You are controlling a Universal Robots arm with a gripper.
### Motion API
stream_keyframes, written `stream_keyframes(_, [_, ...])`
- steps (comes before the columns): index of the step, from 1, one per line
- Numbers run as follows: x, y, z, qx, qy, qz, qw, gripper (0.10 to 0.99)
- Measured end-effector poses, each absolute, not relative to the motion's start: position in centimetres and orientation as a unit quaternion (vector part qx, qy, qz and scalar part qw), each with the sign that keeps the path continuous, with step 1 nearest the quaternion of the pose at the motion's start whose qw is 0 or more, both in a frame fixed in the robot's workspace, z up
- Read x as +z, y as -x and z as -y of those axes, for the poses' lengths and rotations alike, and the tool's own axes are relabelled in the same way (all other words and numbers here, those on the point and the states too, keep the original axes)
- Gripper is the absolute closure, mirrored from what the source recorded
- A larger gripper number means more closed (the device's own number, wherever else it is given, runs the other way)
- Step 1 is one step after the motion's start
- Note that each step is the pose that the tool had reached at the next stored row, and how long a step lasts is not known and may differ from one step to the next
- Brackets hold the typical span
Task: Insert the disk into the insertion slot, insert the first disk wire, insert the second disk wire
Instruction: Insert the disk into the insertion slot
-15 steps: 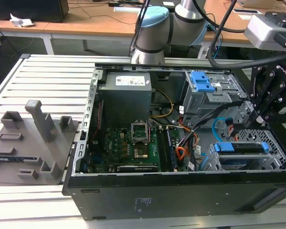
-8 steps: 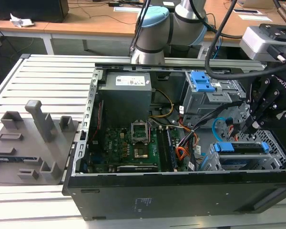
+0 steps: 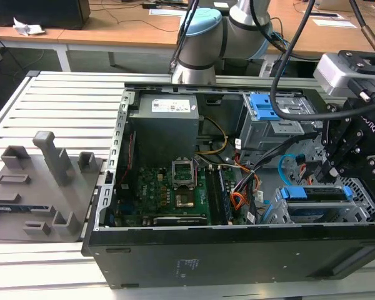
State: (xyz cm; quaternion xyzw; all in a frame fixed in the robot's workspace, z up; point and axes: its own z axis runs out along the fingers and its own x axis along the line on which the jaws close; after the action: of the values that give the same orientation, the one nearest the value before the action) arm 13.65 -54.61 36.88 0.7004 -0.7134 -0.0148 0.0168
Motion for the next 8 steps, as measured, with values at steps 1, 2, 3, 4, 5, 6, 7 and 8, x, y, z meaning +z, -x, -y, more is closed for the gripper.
stream_keyframes(1, [36.59, -13.68, 54.61, -0.015, -0.7, 0.713, 0.017, 0.98])
stream_keyframes(2, [36.3, -13.7, 54.61, -0.015, -0.7, 0.713, 0.017, 0.98])
stream_keyframes(3, [36.07, -13.74, 54.61, -0.015, -0.701, 0.713, 0.017, 0.98])
stream_keyframes(4, [35.94, -13.77, 54.61, -0.015, -0.7, 0.713, 0.017, 0.98])
stream_keyframes(5, [35.79, -13.82, 54.61, -0.015, -0.7, 0.713, 0.017, 0.98])
stream_keyframes(6, [35.77, -13.83, 54.61, -0.015, -0.7, 0.713, 0.017, 0.98])
stream_keyframes(7, [35.75, -13.84, 54.62, -0.015, -0.7, 0.713, 0.017, 0.98])
stream_keyframes(8, [35.74, -13.84, 54.61, -0.015, -0.7, 0.713, 0.017, 0.98])
